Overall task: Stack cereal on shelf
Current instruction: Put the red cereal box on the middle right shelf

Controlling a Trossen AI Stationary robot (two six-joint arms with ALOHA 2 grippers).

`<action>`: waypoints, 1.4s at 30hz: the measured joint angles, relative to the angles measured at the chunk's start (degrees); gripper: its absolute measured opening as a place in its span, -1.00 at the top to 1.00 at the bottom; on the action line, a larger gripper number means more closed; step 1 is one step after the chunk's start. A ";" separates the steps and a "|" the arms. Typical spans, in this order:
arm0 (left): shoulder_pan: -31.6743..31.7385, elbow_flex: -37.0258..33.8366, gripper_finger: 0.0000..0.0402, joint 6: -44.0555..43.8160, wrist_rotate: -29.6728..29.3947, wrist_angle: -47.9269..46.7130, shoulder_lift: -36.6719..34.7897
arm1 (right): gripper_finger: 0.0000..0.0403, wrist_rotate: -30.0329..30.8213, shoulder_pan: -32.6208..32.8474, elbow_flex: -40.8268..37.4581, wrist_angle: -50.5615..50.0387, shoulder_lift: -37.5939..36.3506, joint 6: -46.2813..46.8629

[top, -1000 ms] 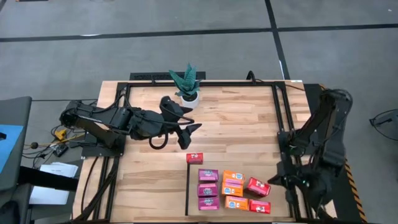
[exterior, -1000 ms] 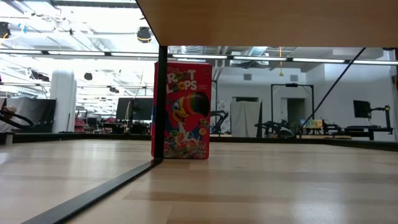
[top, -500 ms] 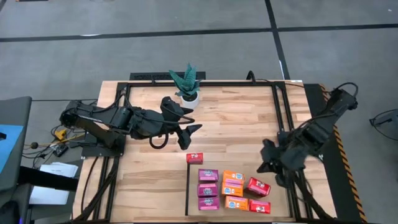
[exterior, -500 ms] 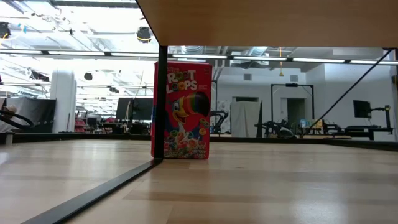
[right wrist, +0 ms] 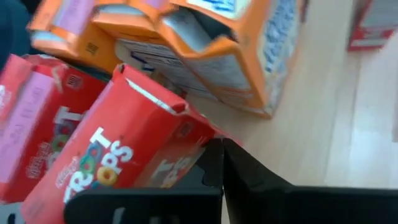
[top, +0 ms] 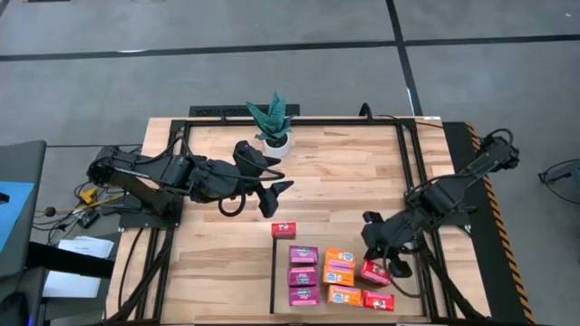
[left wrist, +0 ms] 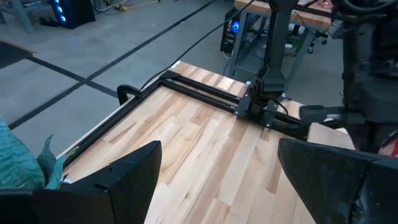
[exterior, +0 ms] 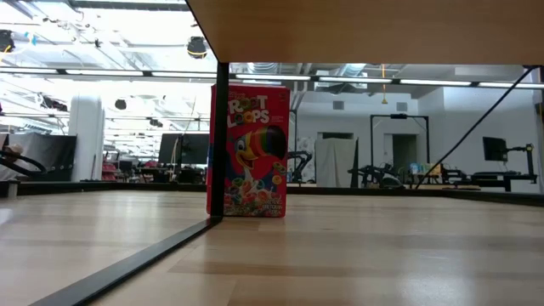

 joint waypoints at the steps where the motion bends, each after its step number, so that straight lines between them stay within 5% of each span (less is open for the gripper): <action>1: 0.00 0.00 -0.56 0.00 0.02 -0.11 0.00 | 0.94 -0.30 0.01 0.00 0.32 0.08 -0.39; 20: 0.00 0.00 -0.56 1.64 0.02 -0.15 0.00 | 0.97 -1.34 -0.21 0.00 3.28 0.08 -1.11; 31: 0.00 0.00 -0.56 3.02 0.01 -0.15 0.00 | 0.80 -1.23 -2.08 0.08 3.00 0.05 -0.89; 42: 0.00 0.00 -0.56 4.03 0.04 -0.14 -0.31 | 0.81 0.28 -3.34 11.77 -13.26 -0.19 0.78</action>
